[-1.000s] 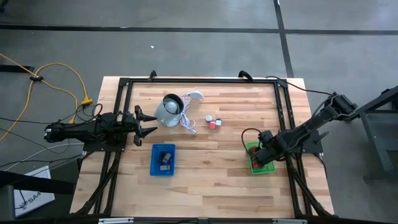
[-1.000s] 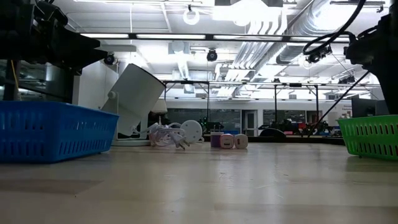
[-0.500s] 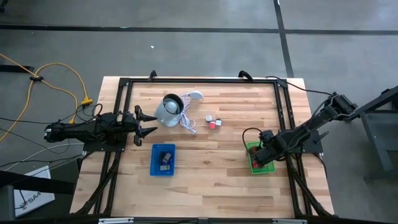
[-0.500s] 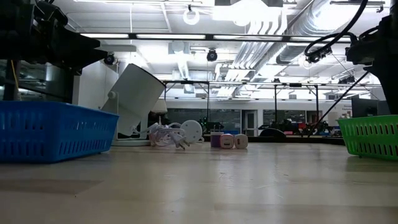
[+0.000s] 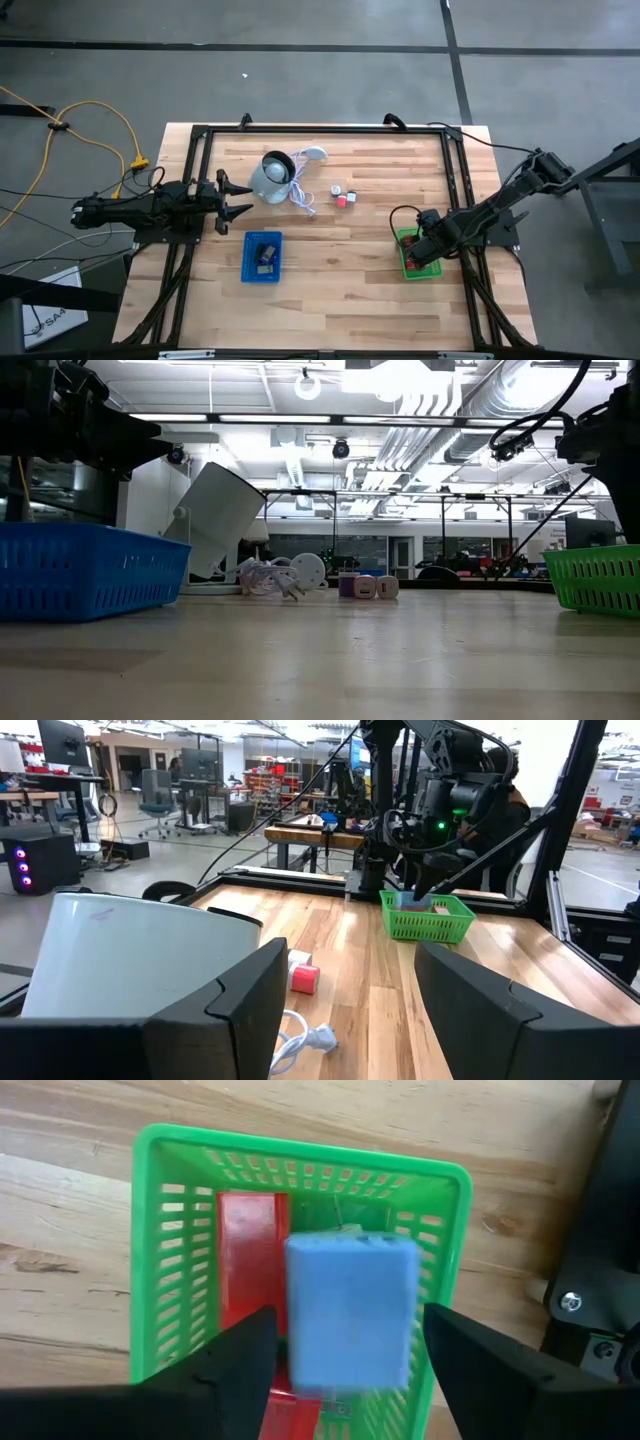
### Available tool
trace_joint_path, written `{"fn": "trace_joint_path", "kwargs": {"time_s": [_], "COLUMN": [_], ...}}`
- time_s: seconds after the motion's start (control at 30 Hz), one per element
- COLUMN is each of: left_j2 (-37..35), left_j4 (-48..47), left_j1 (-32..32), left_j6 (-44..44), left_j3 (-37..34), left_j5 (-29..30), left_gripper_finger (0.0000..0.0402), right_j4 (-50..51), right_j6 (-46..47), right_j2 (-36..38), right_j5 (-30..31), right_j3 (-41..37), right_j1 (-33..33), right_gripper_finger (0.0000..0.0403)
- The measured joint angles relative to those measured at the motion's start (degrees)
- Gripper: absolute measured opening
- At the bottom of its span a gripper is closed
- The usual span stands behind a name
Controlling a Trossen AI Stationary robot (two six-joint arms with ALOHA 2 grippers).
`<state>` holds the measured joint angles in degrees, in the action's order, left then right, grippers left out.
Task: Pick & Place Office items
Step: Put the light blue charger adapter into the green bin, then put the purple charger adapter into the green bin
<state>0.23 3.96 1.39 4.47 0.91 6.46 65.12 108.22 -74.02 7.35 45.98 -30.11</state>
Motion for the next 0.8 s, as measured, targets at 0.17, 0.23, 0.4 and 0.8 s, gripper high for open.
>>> {"fn": "trace_joint_path", "kwargs": {"time_s": [0.17,0.23,0.4,0.8], "left_j2": [0.0,0.0,0.0,0.01], "left_j4": [-0.02,0.0,0.0,0.0], "left_j1": [0.0,-0.01,-0.01,0.0], "left_j6": [0.0,0.0,0.0,0.0], "left_j3": [0.0,0.0,0.0,0.0], "left_j5": [0.0,0.0,0.0,0.0], "left_gripper_finger": [0.0212,0.0212,0.0212,0.0212], "right_j4": [-0.07,-0.23,-0.4,-1.03], "right_j6": [-0.01,0.0,0.0,0.0], "right_j2": [0.0,0.0,0.0,0.0], "right_j5": [0.0,0.0,0.17,0.2], "right_j3": [0.0,0.01,0.02,0.02], "right_j1": [0.0,0.0,0.0,0.0], "right_gripper_finger": [0.0243,0.0243,0.0242,0.024]}}
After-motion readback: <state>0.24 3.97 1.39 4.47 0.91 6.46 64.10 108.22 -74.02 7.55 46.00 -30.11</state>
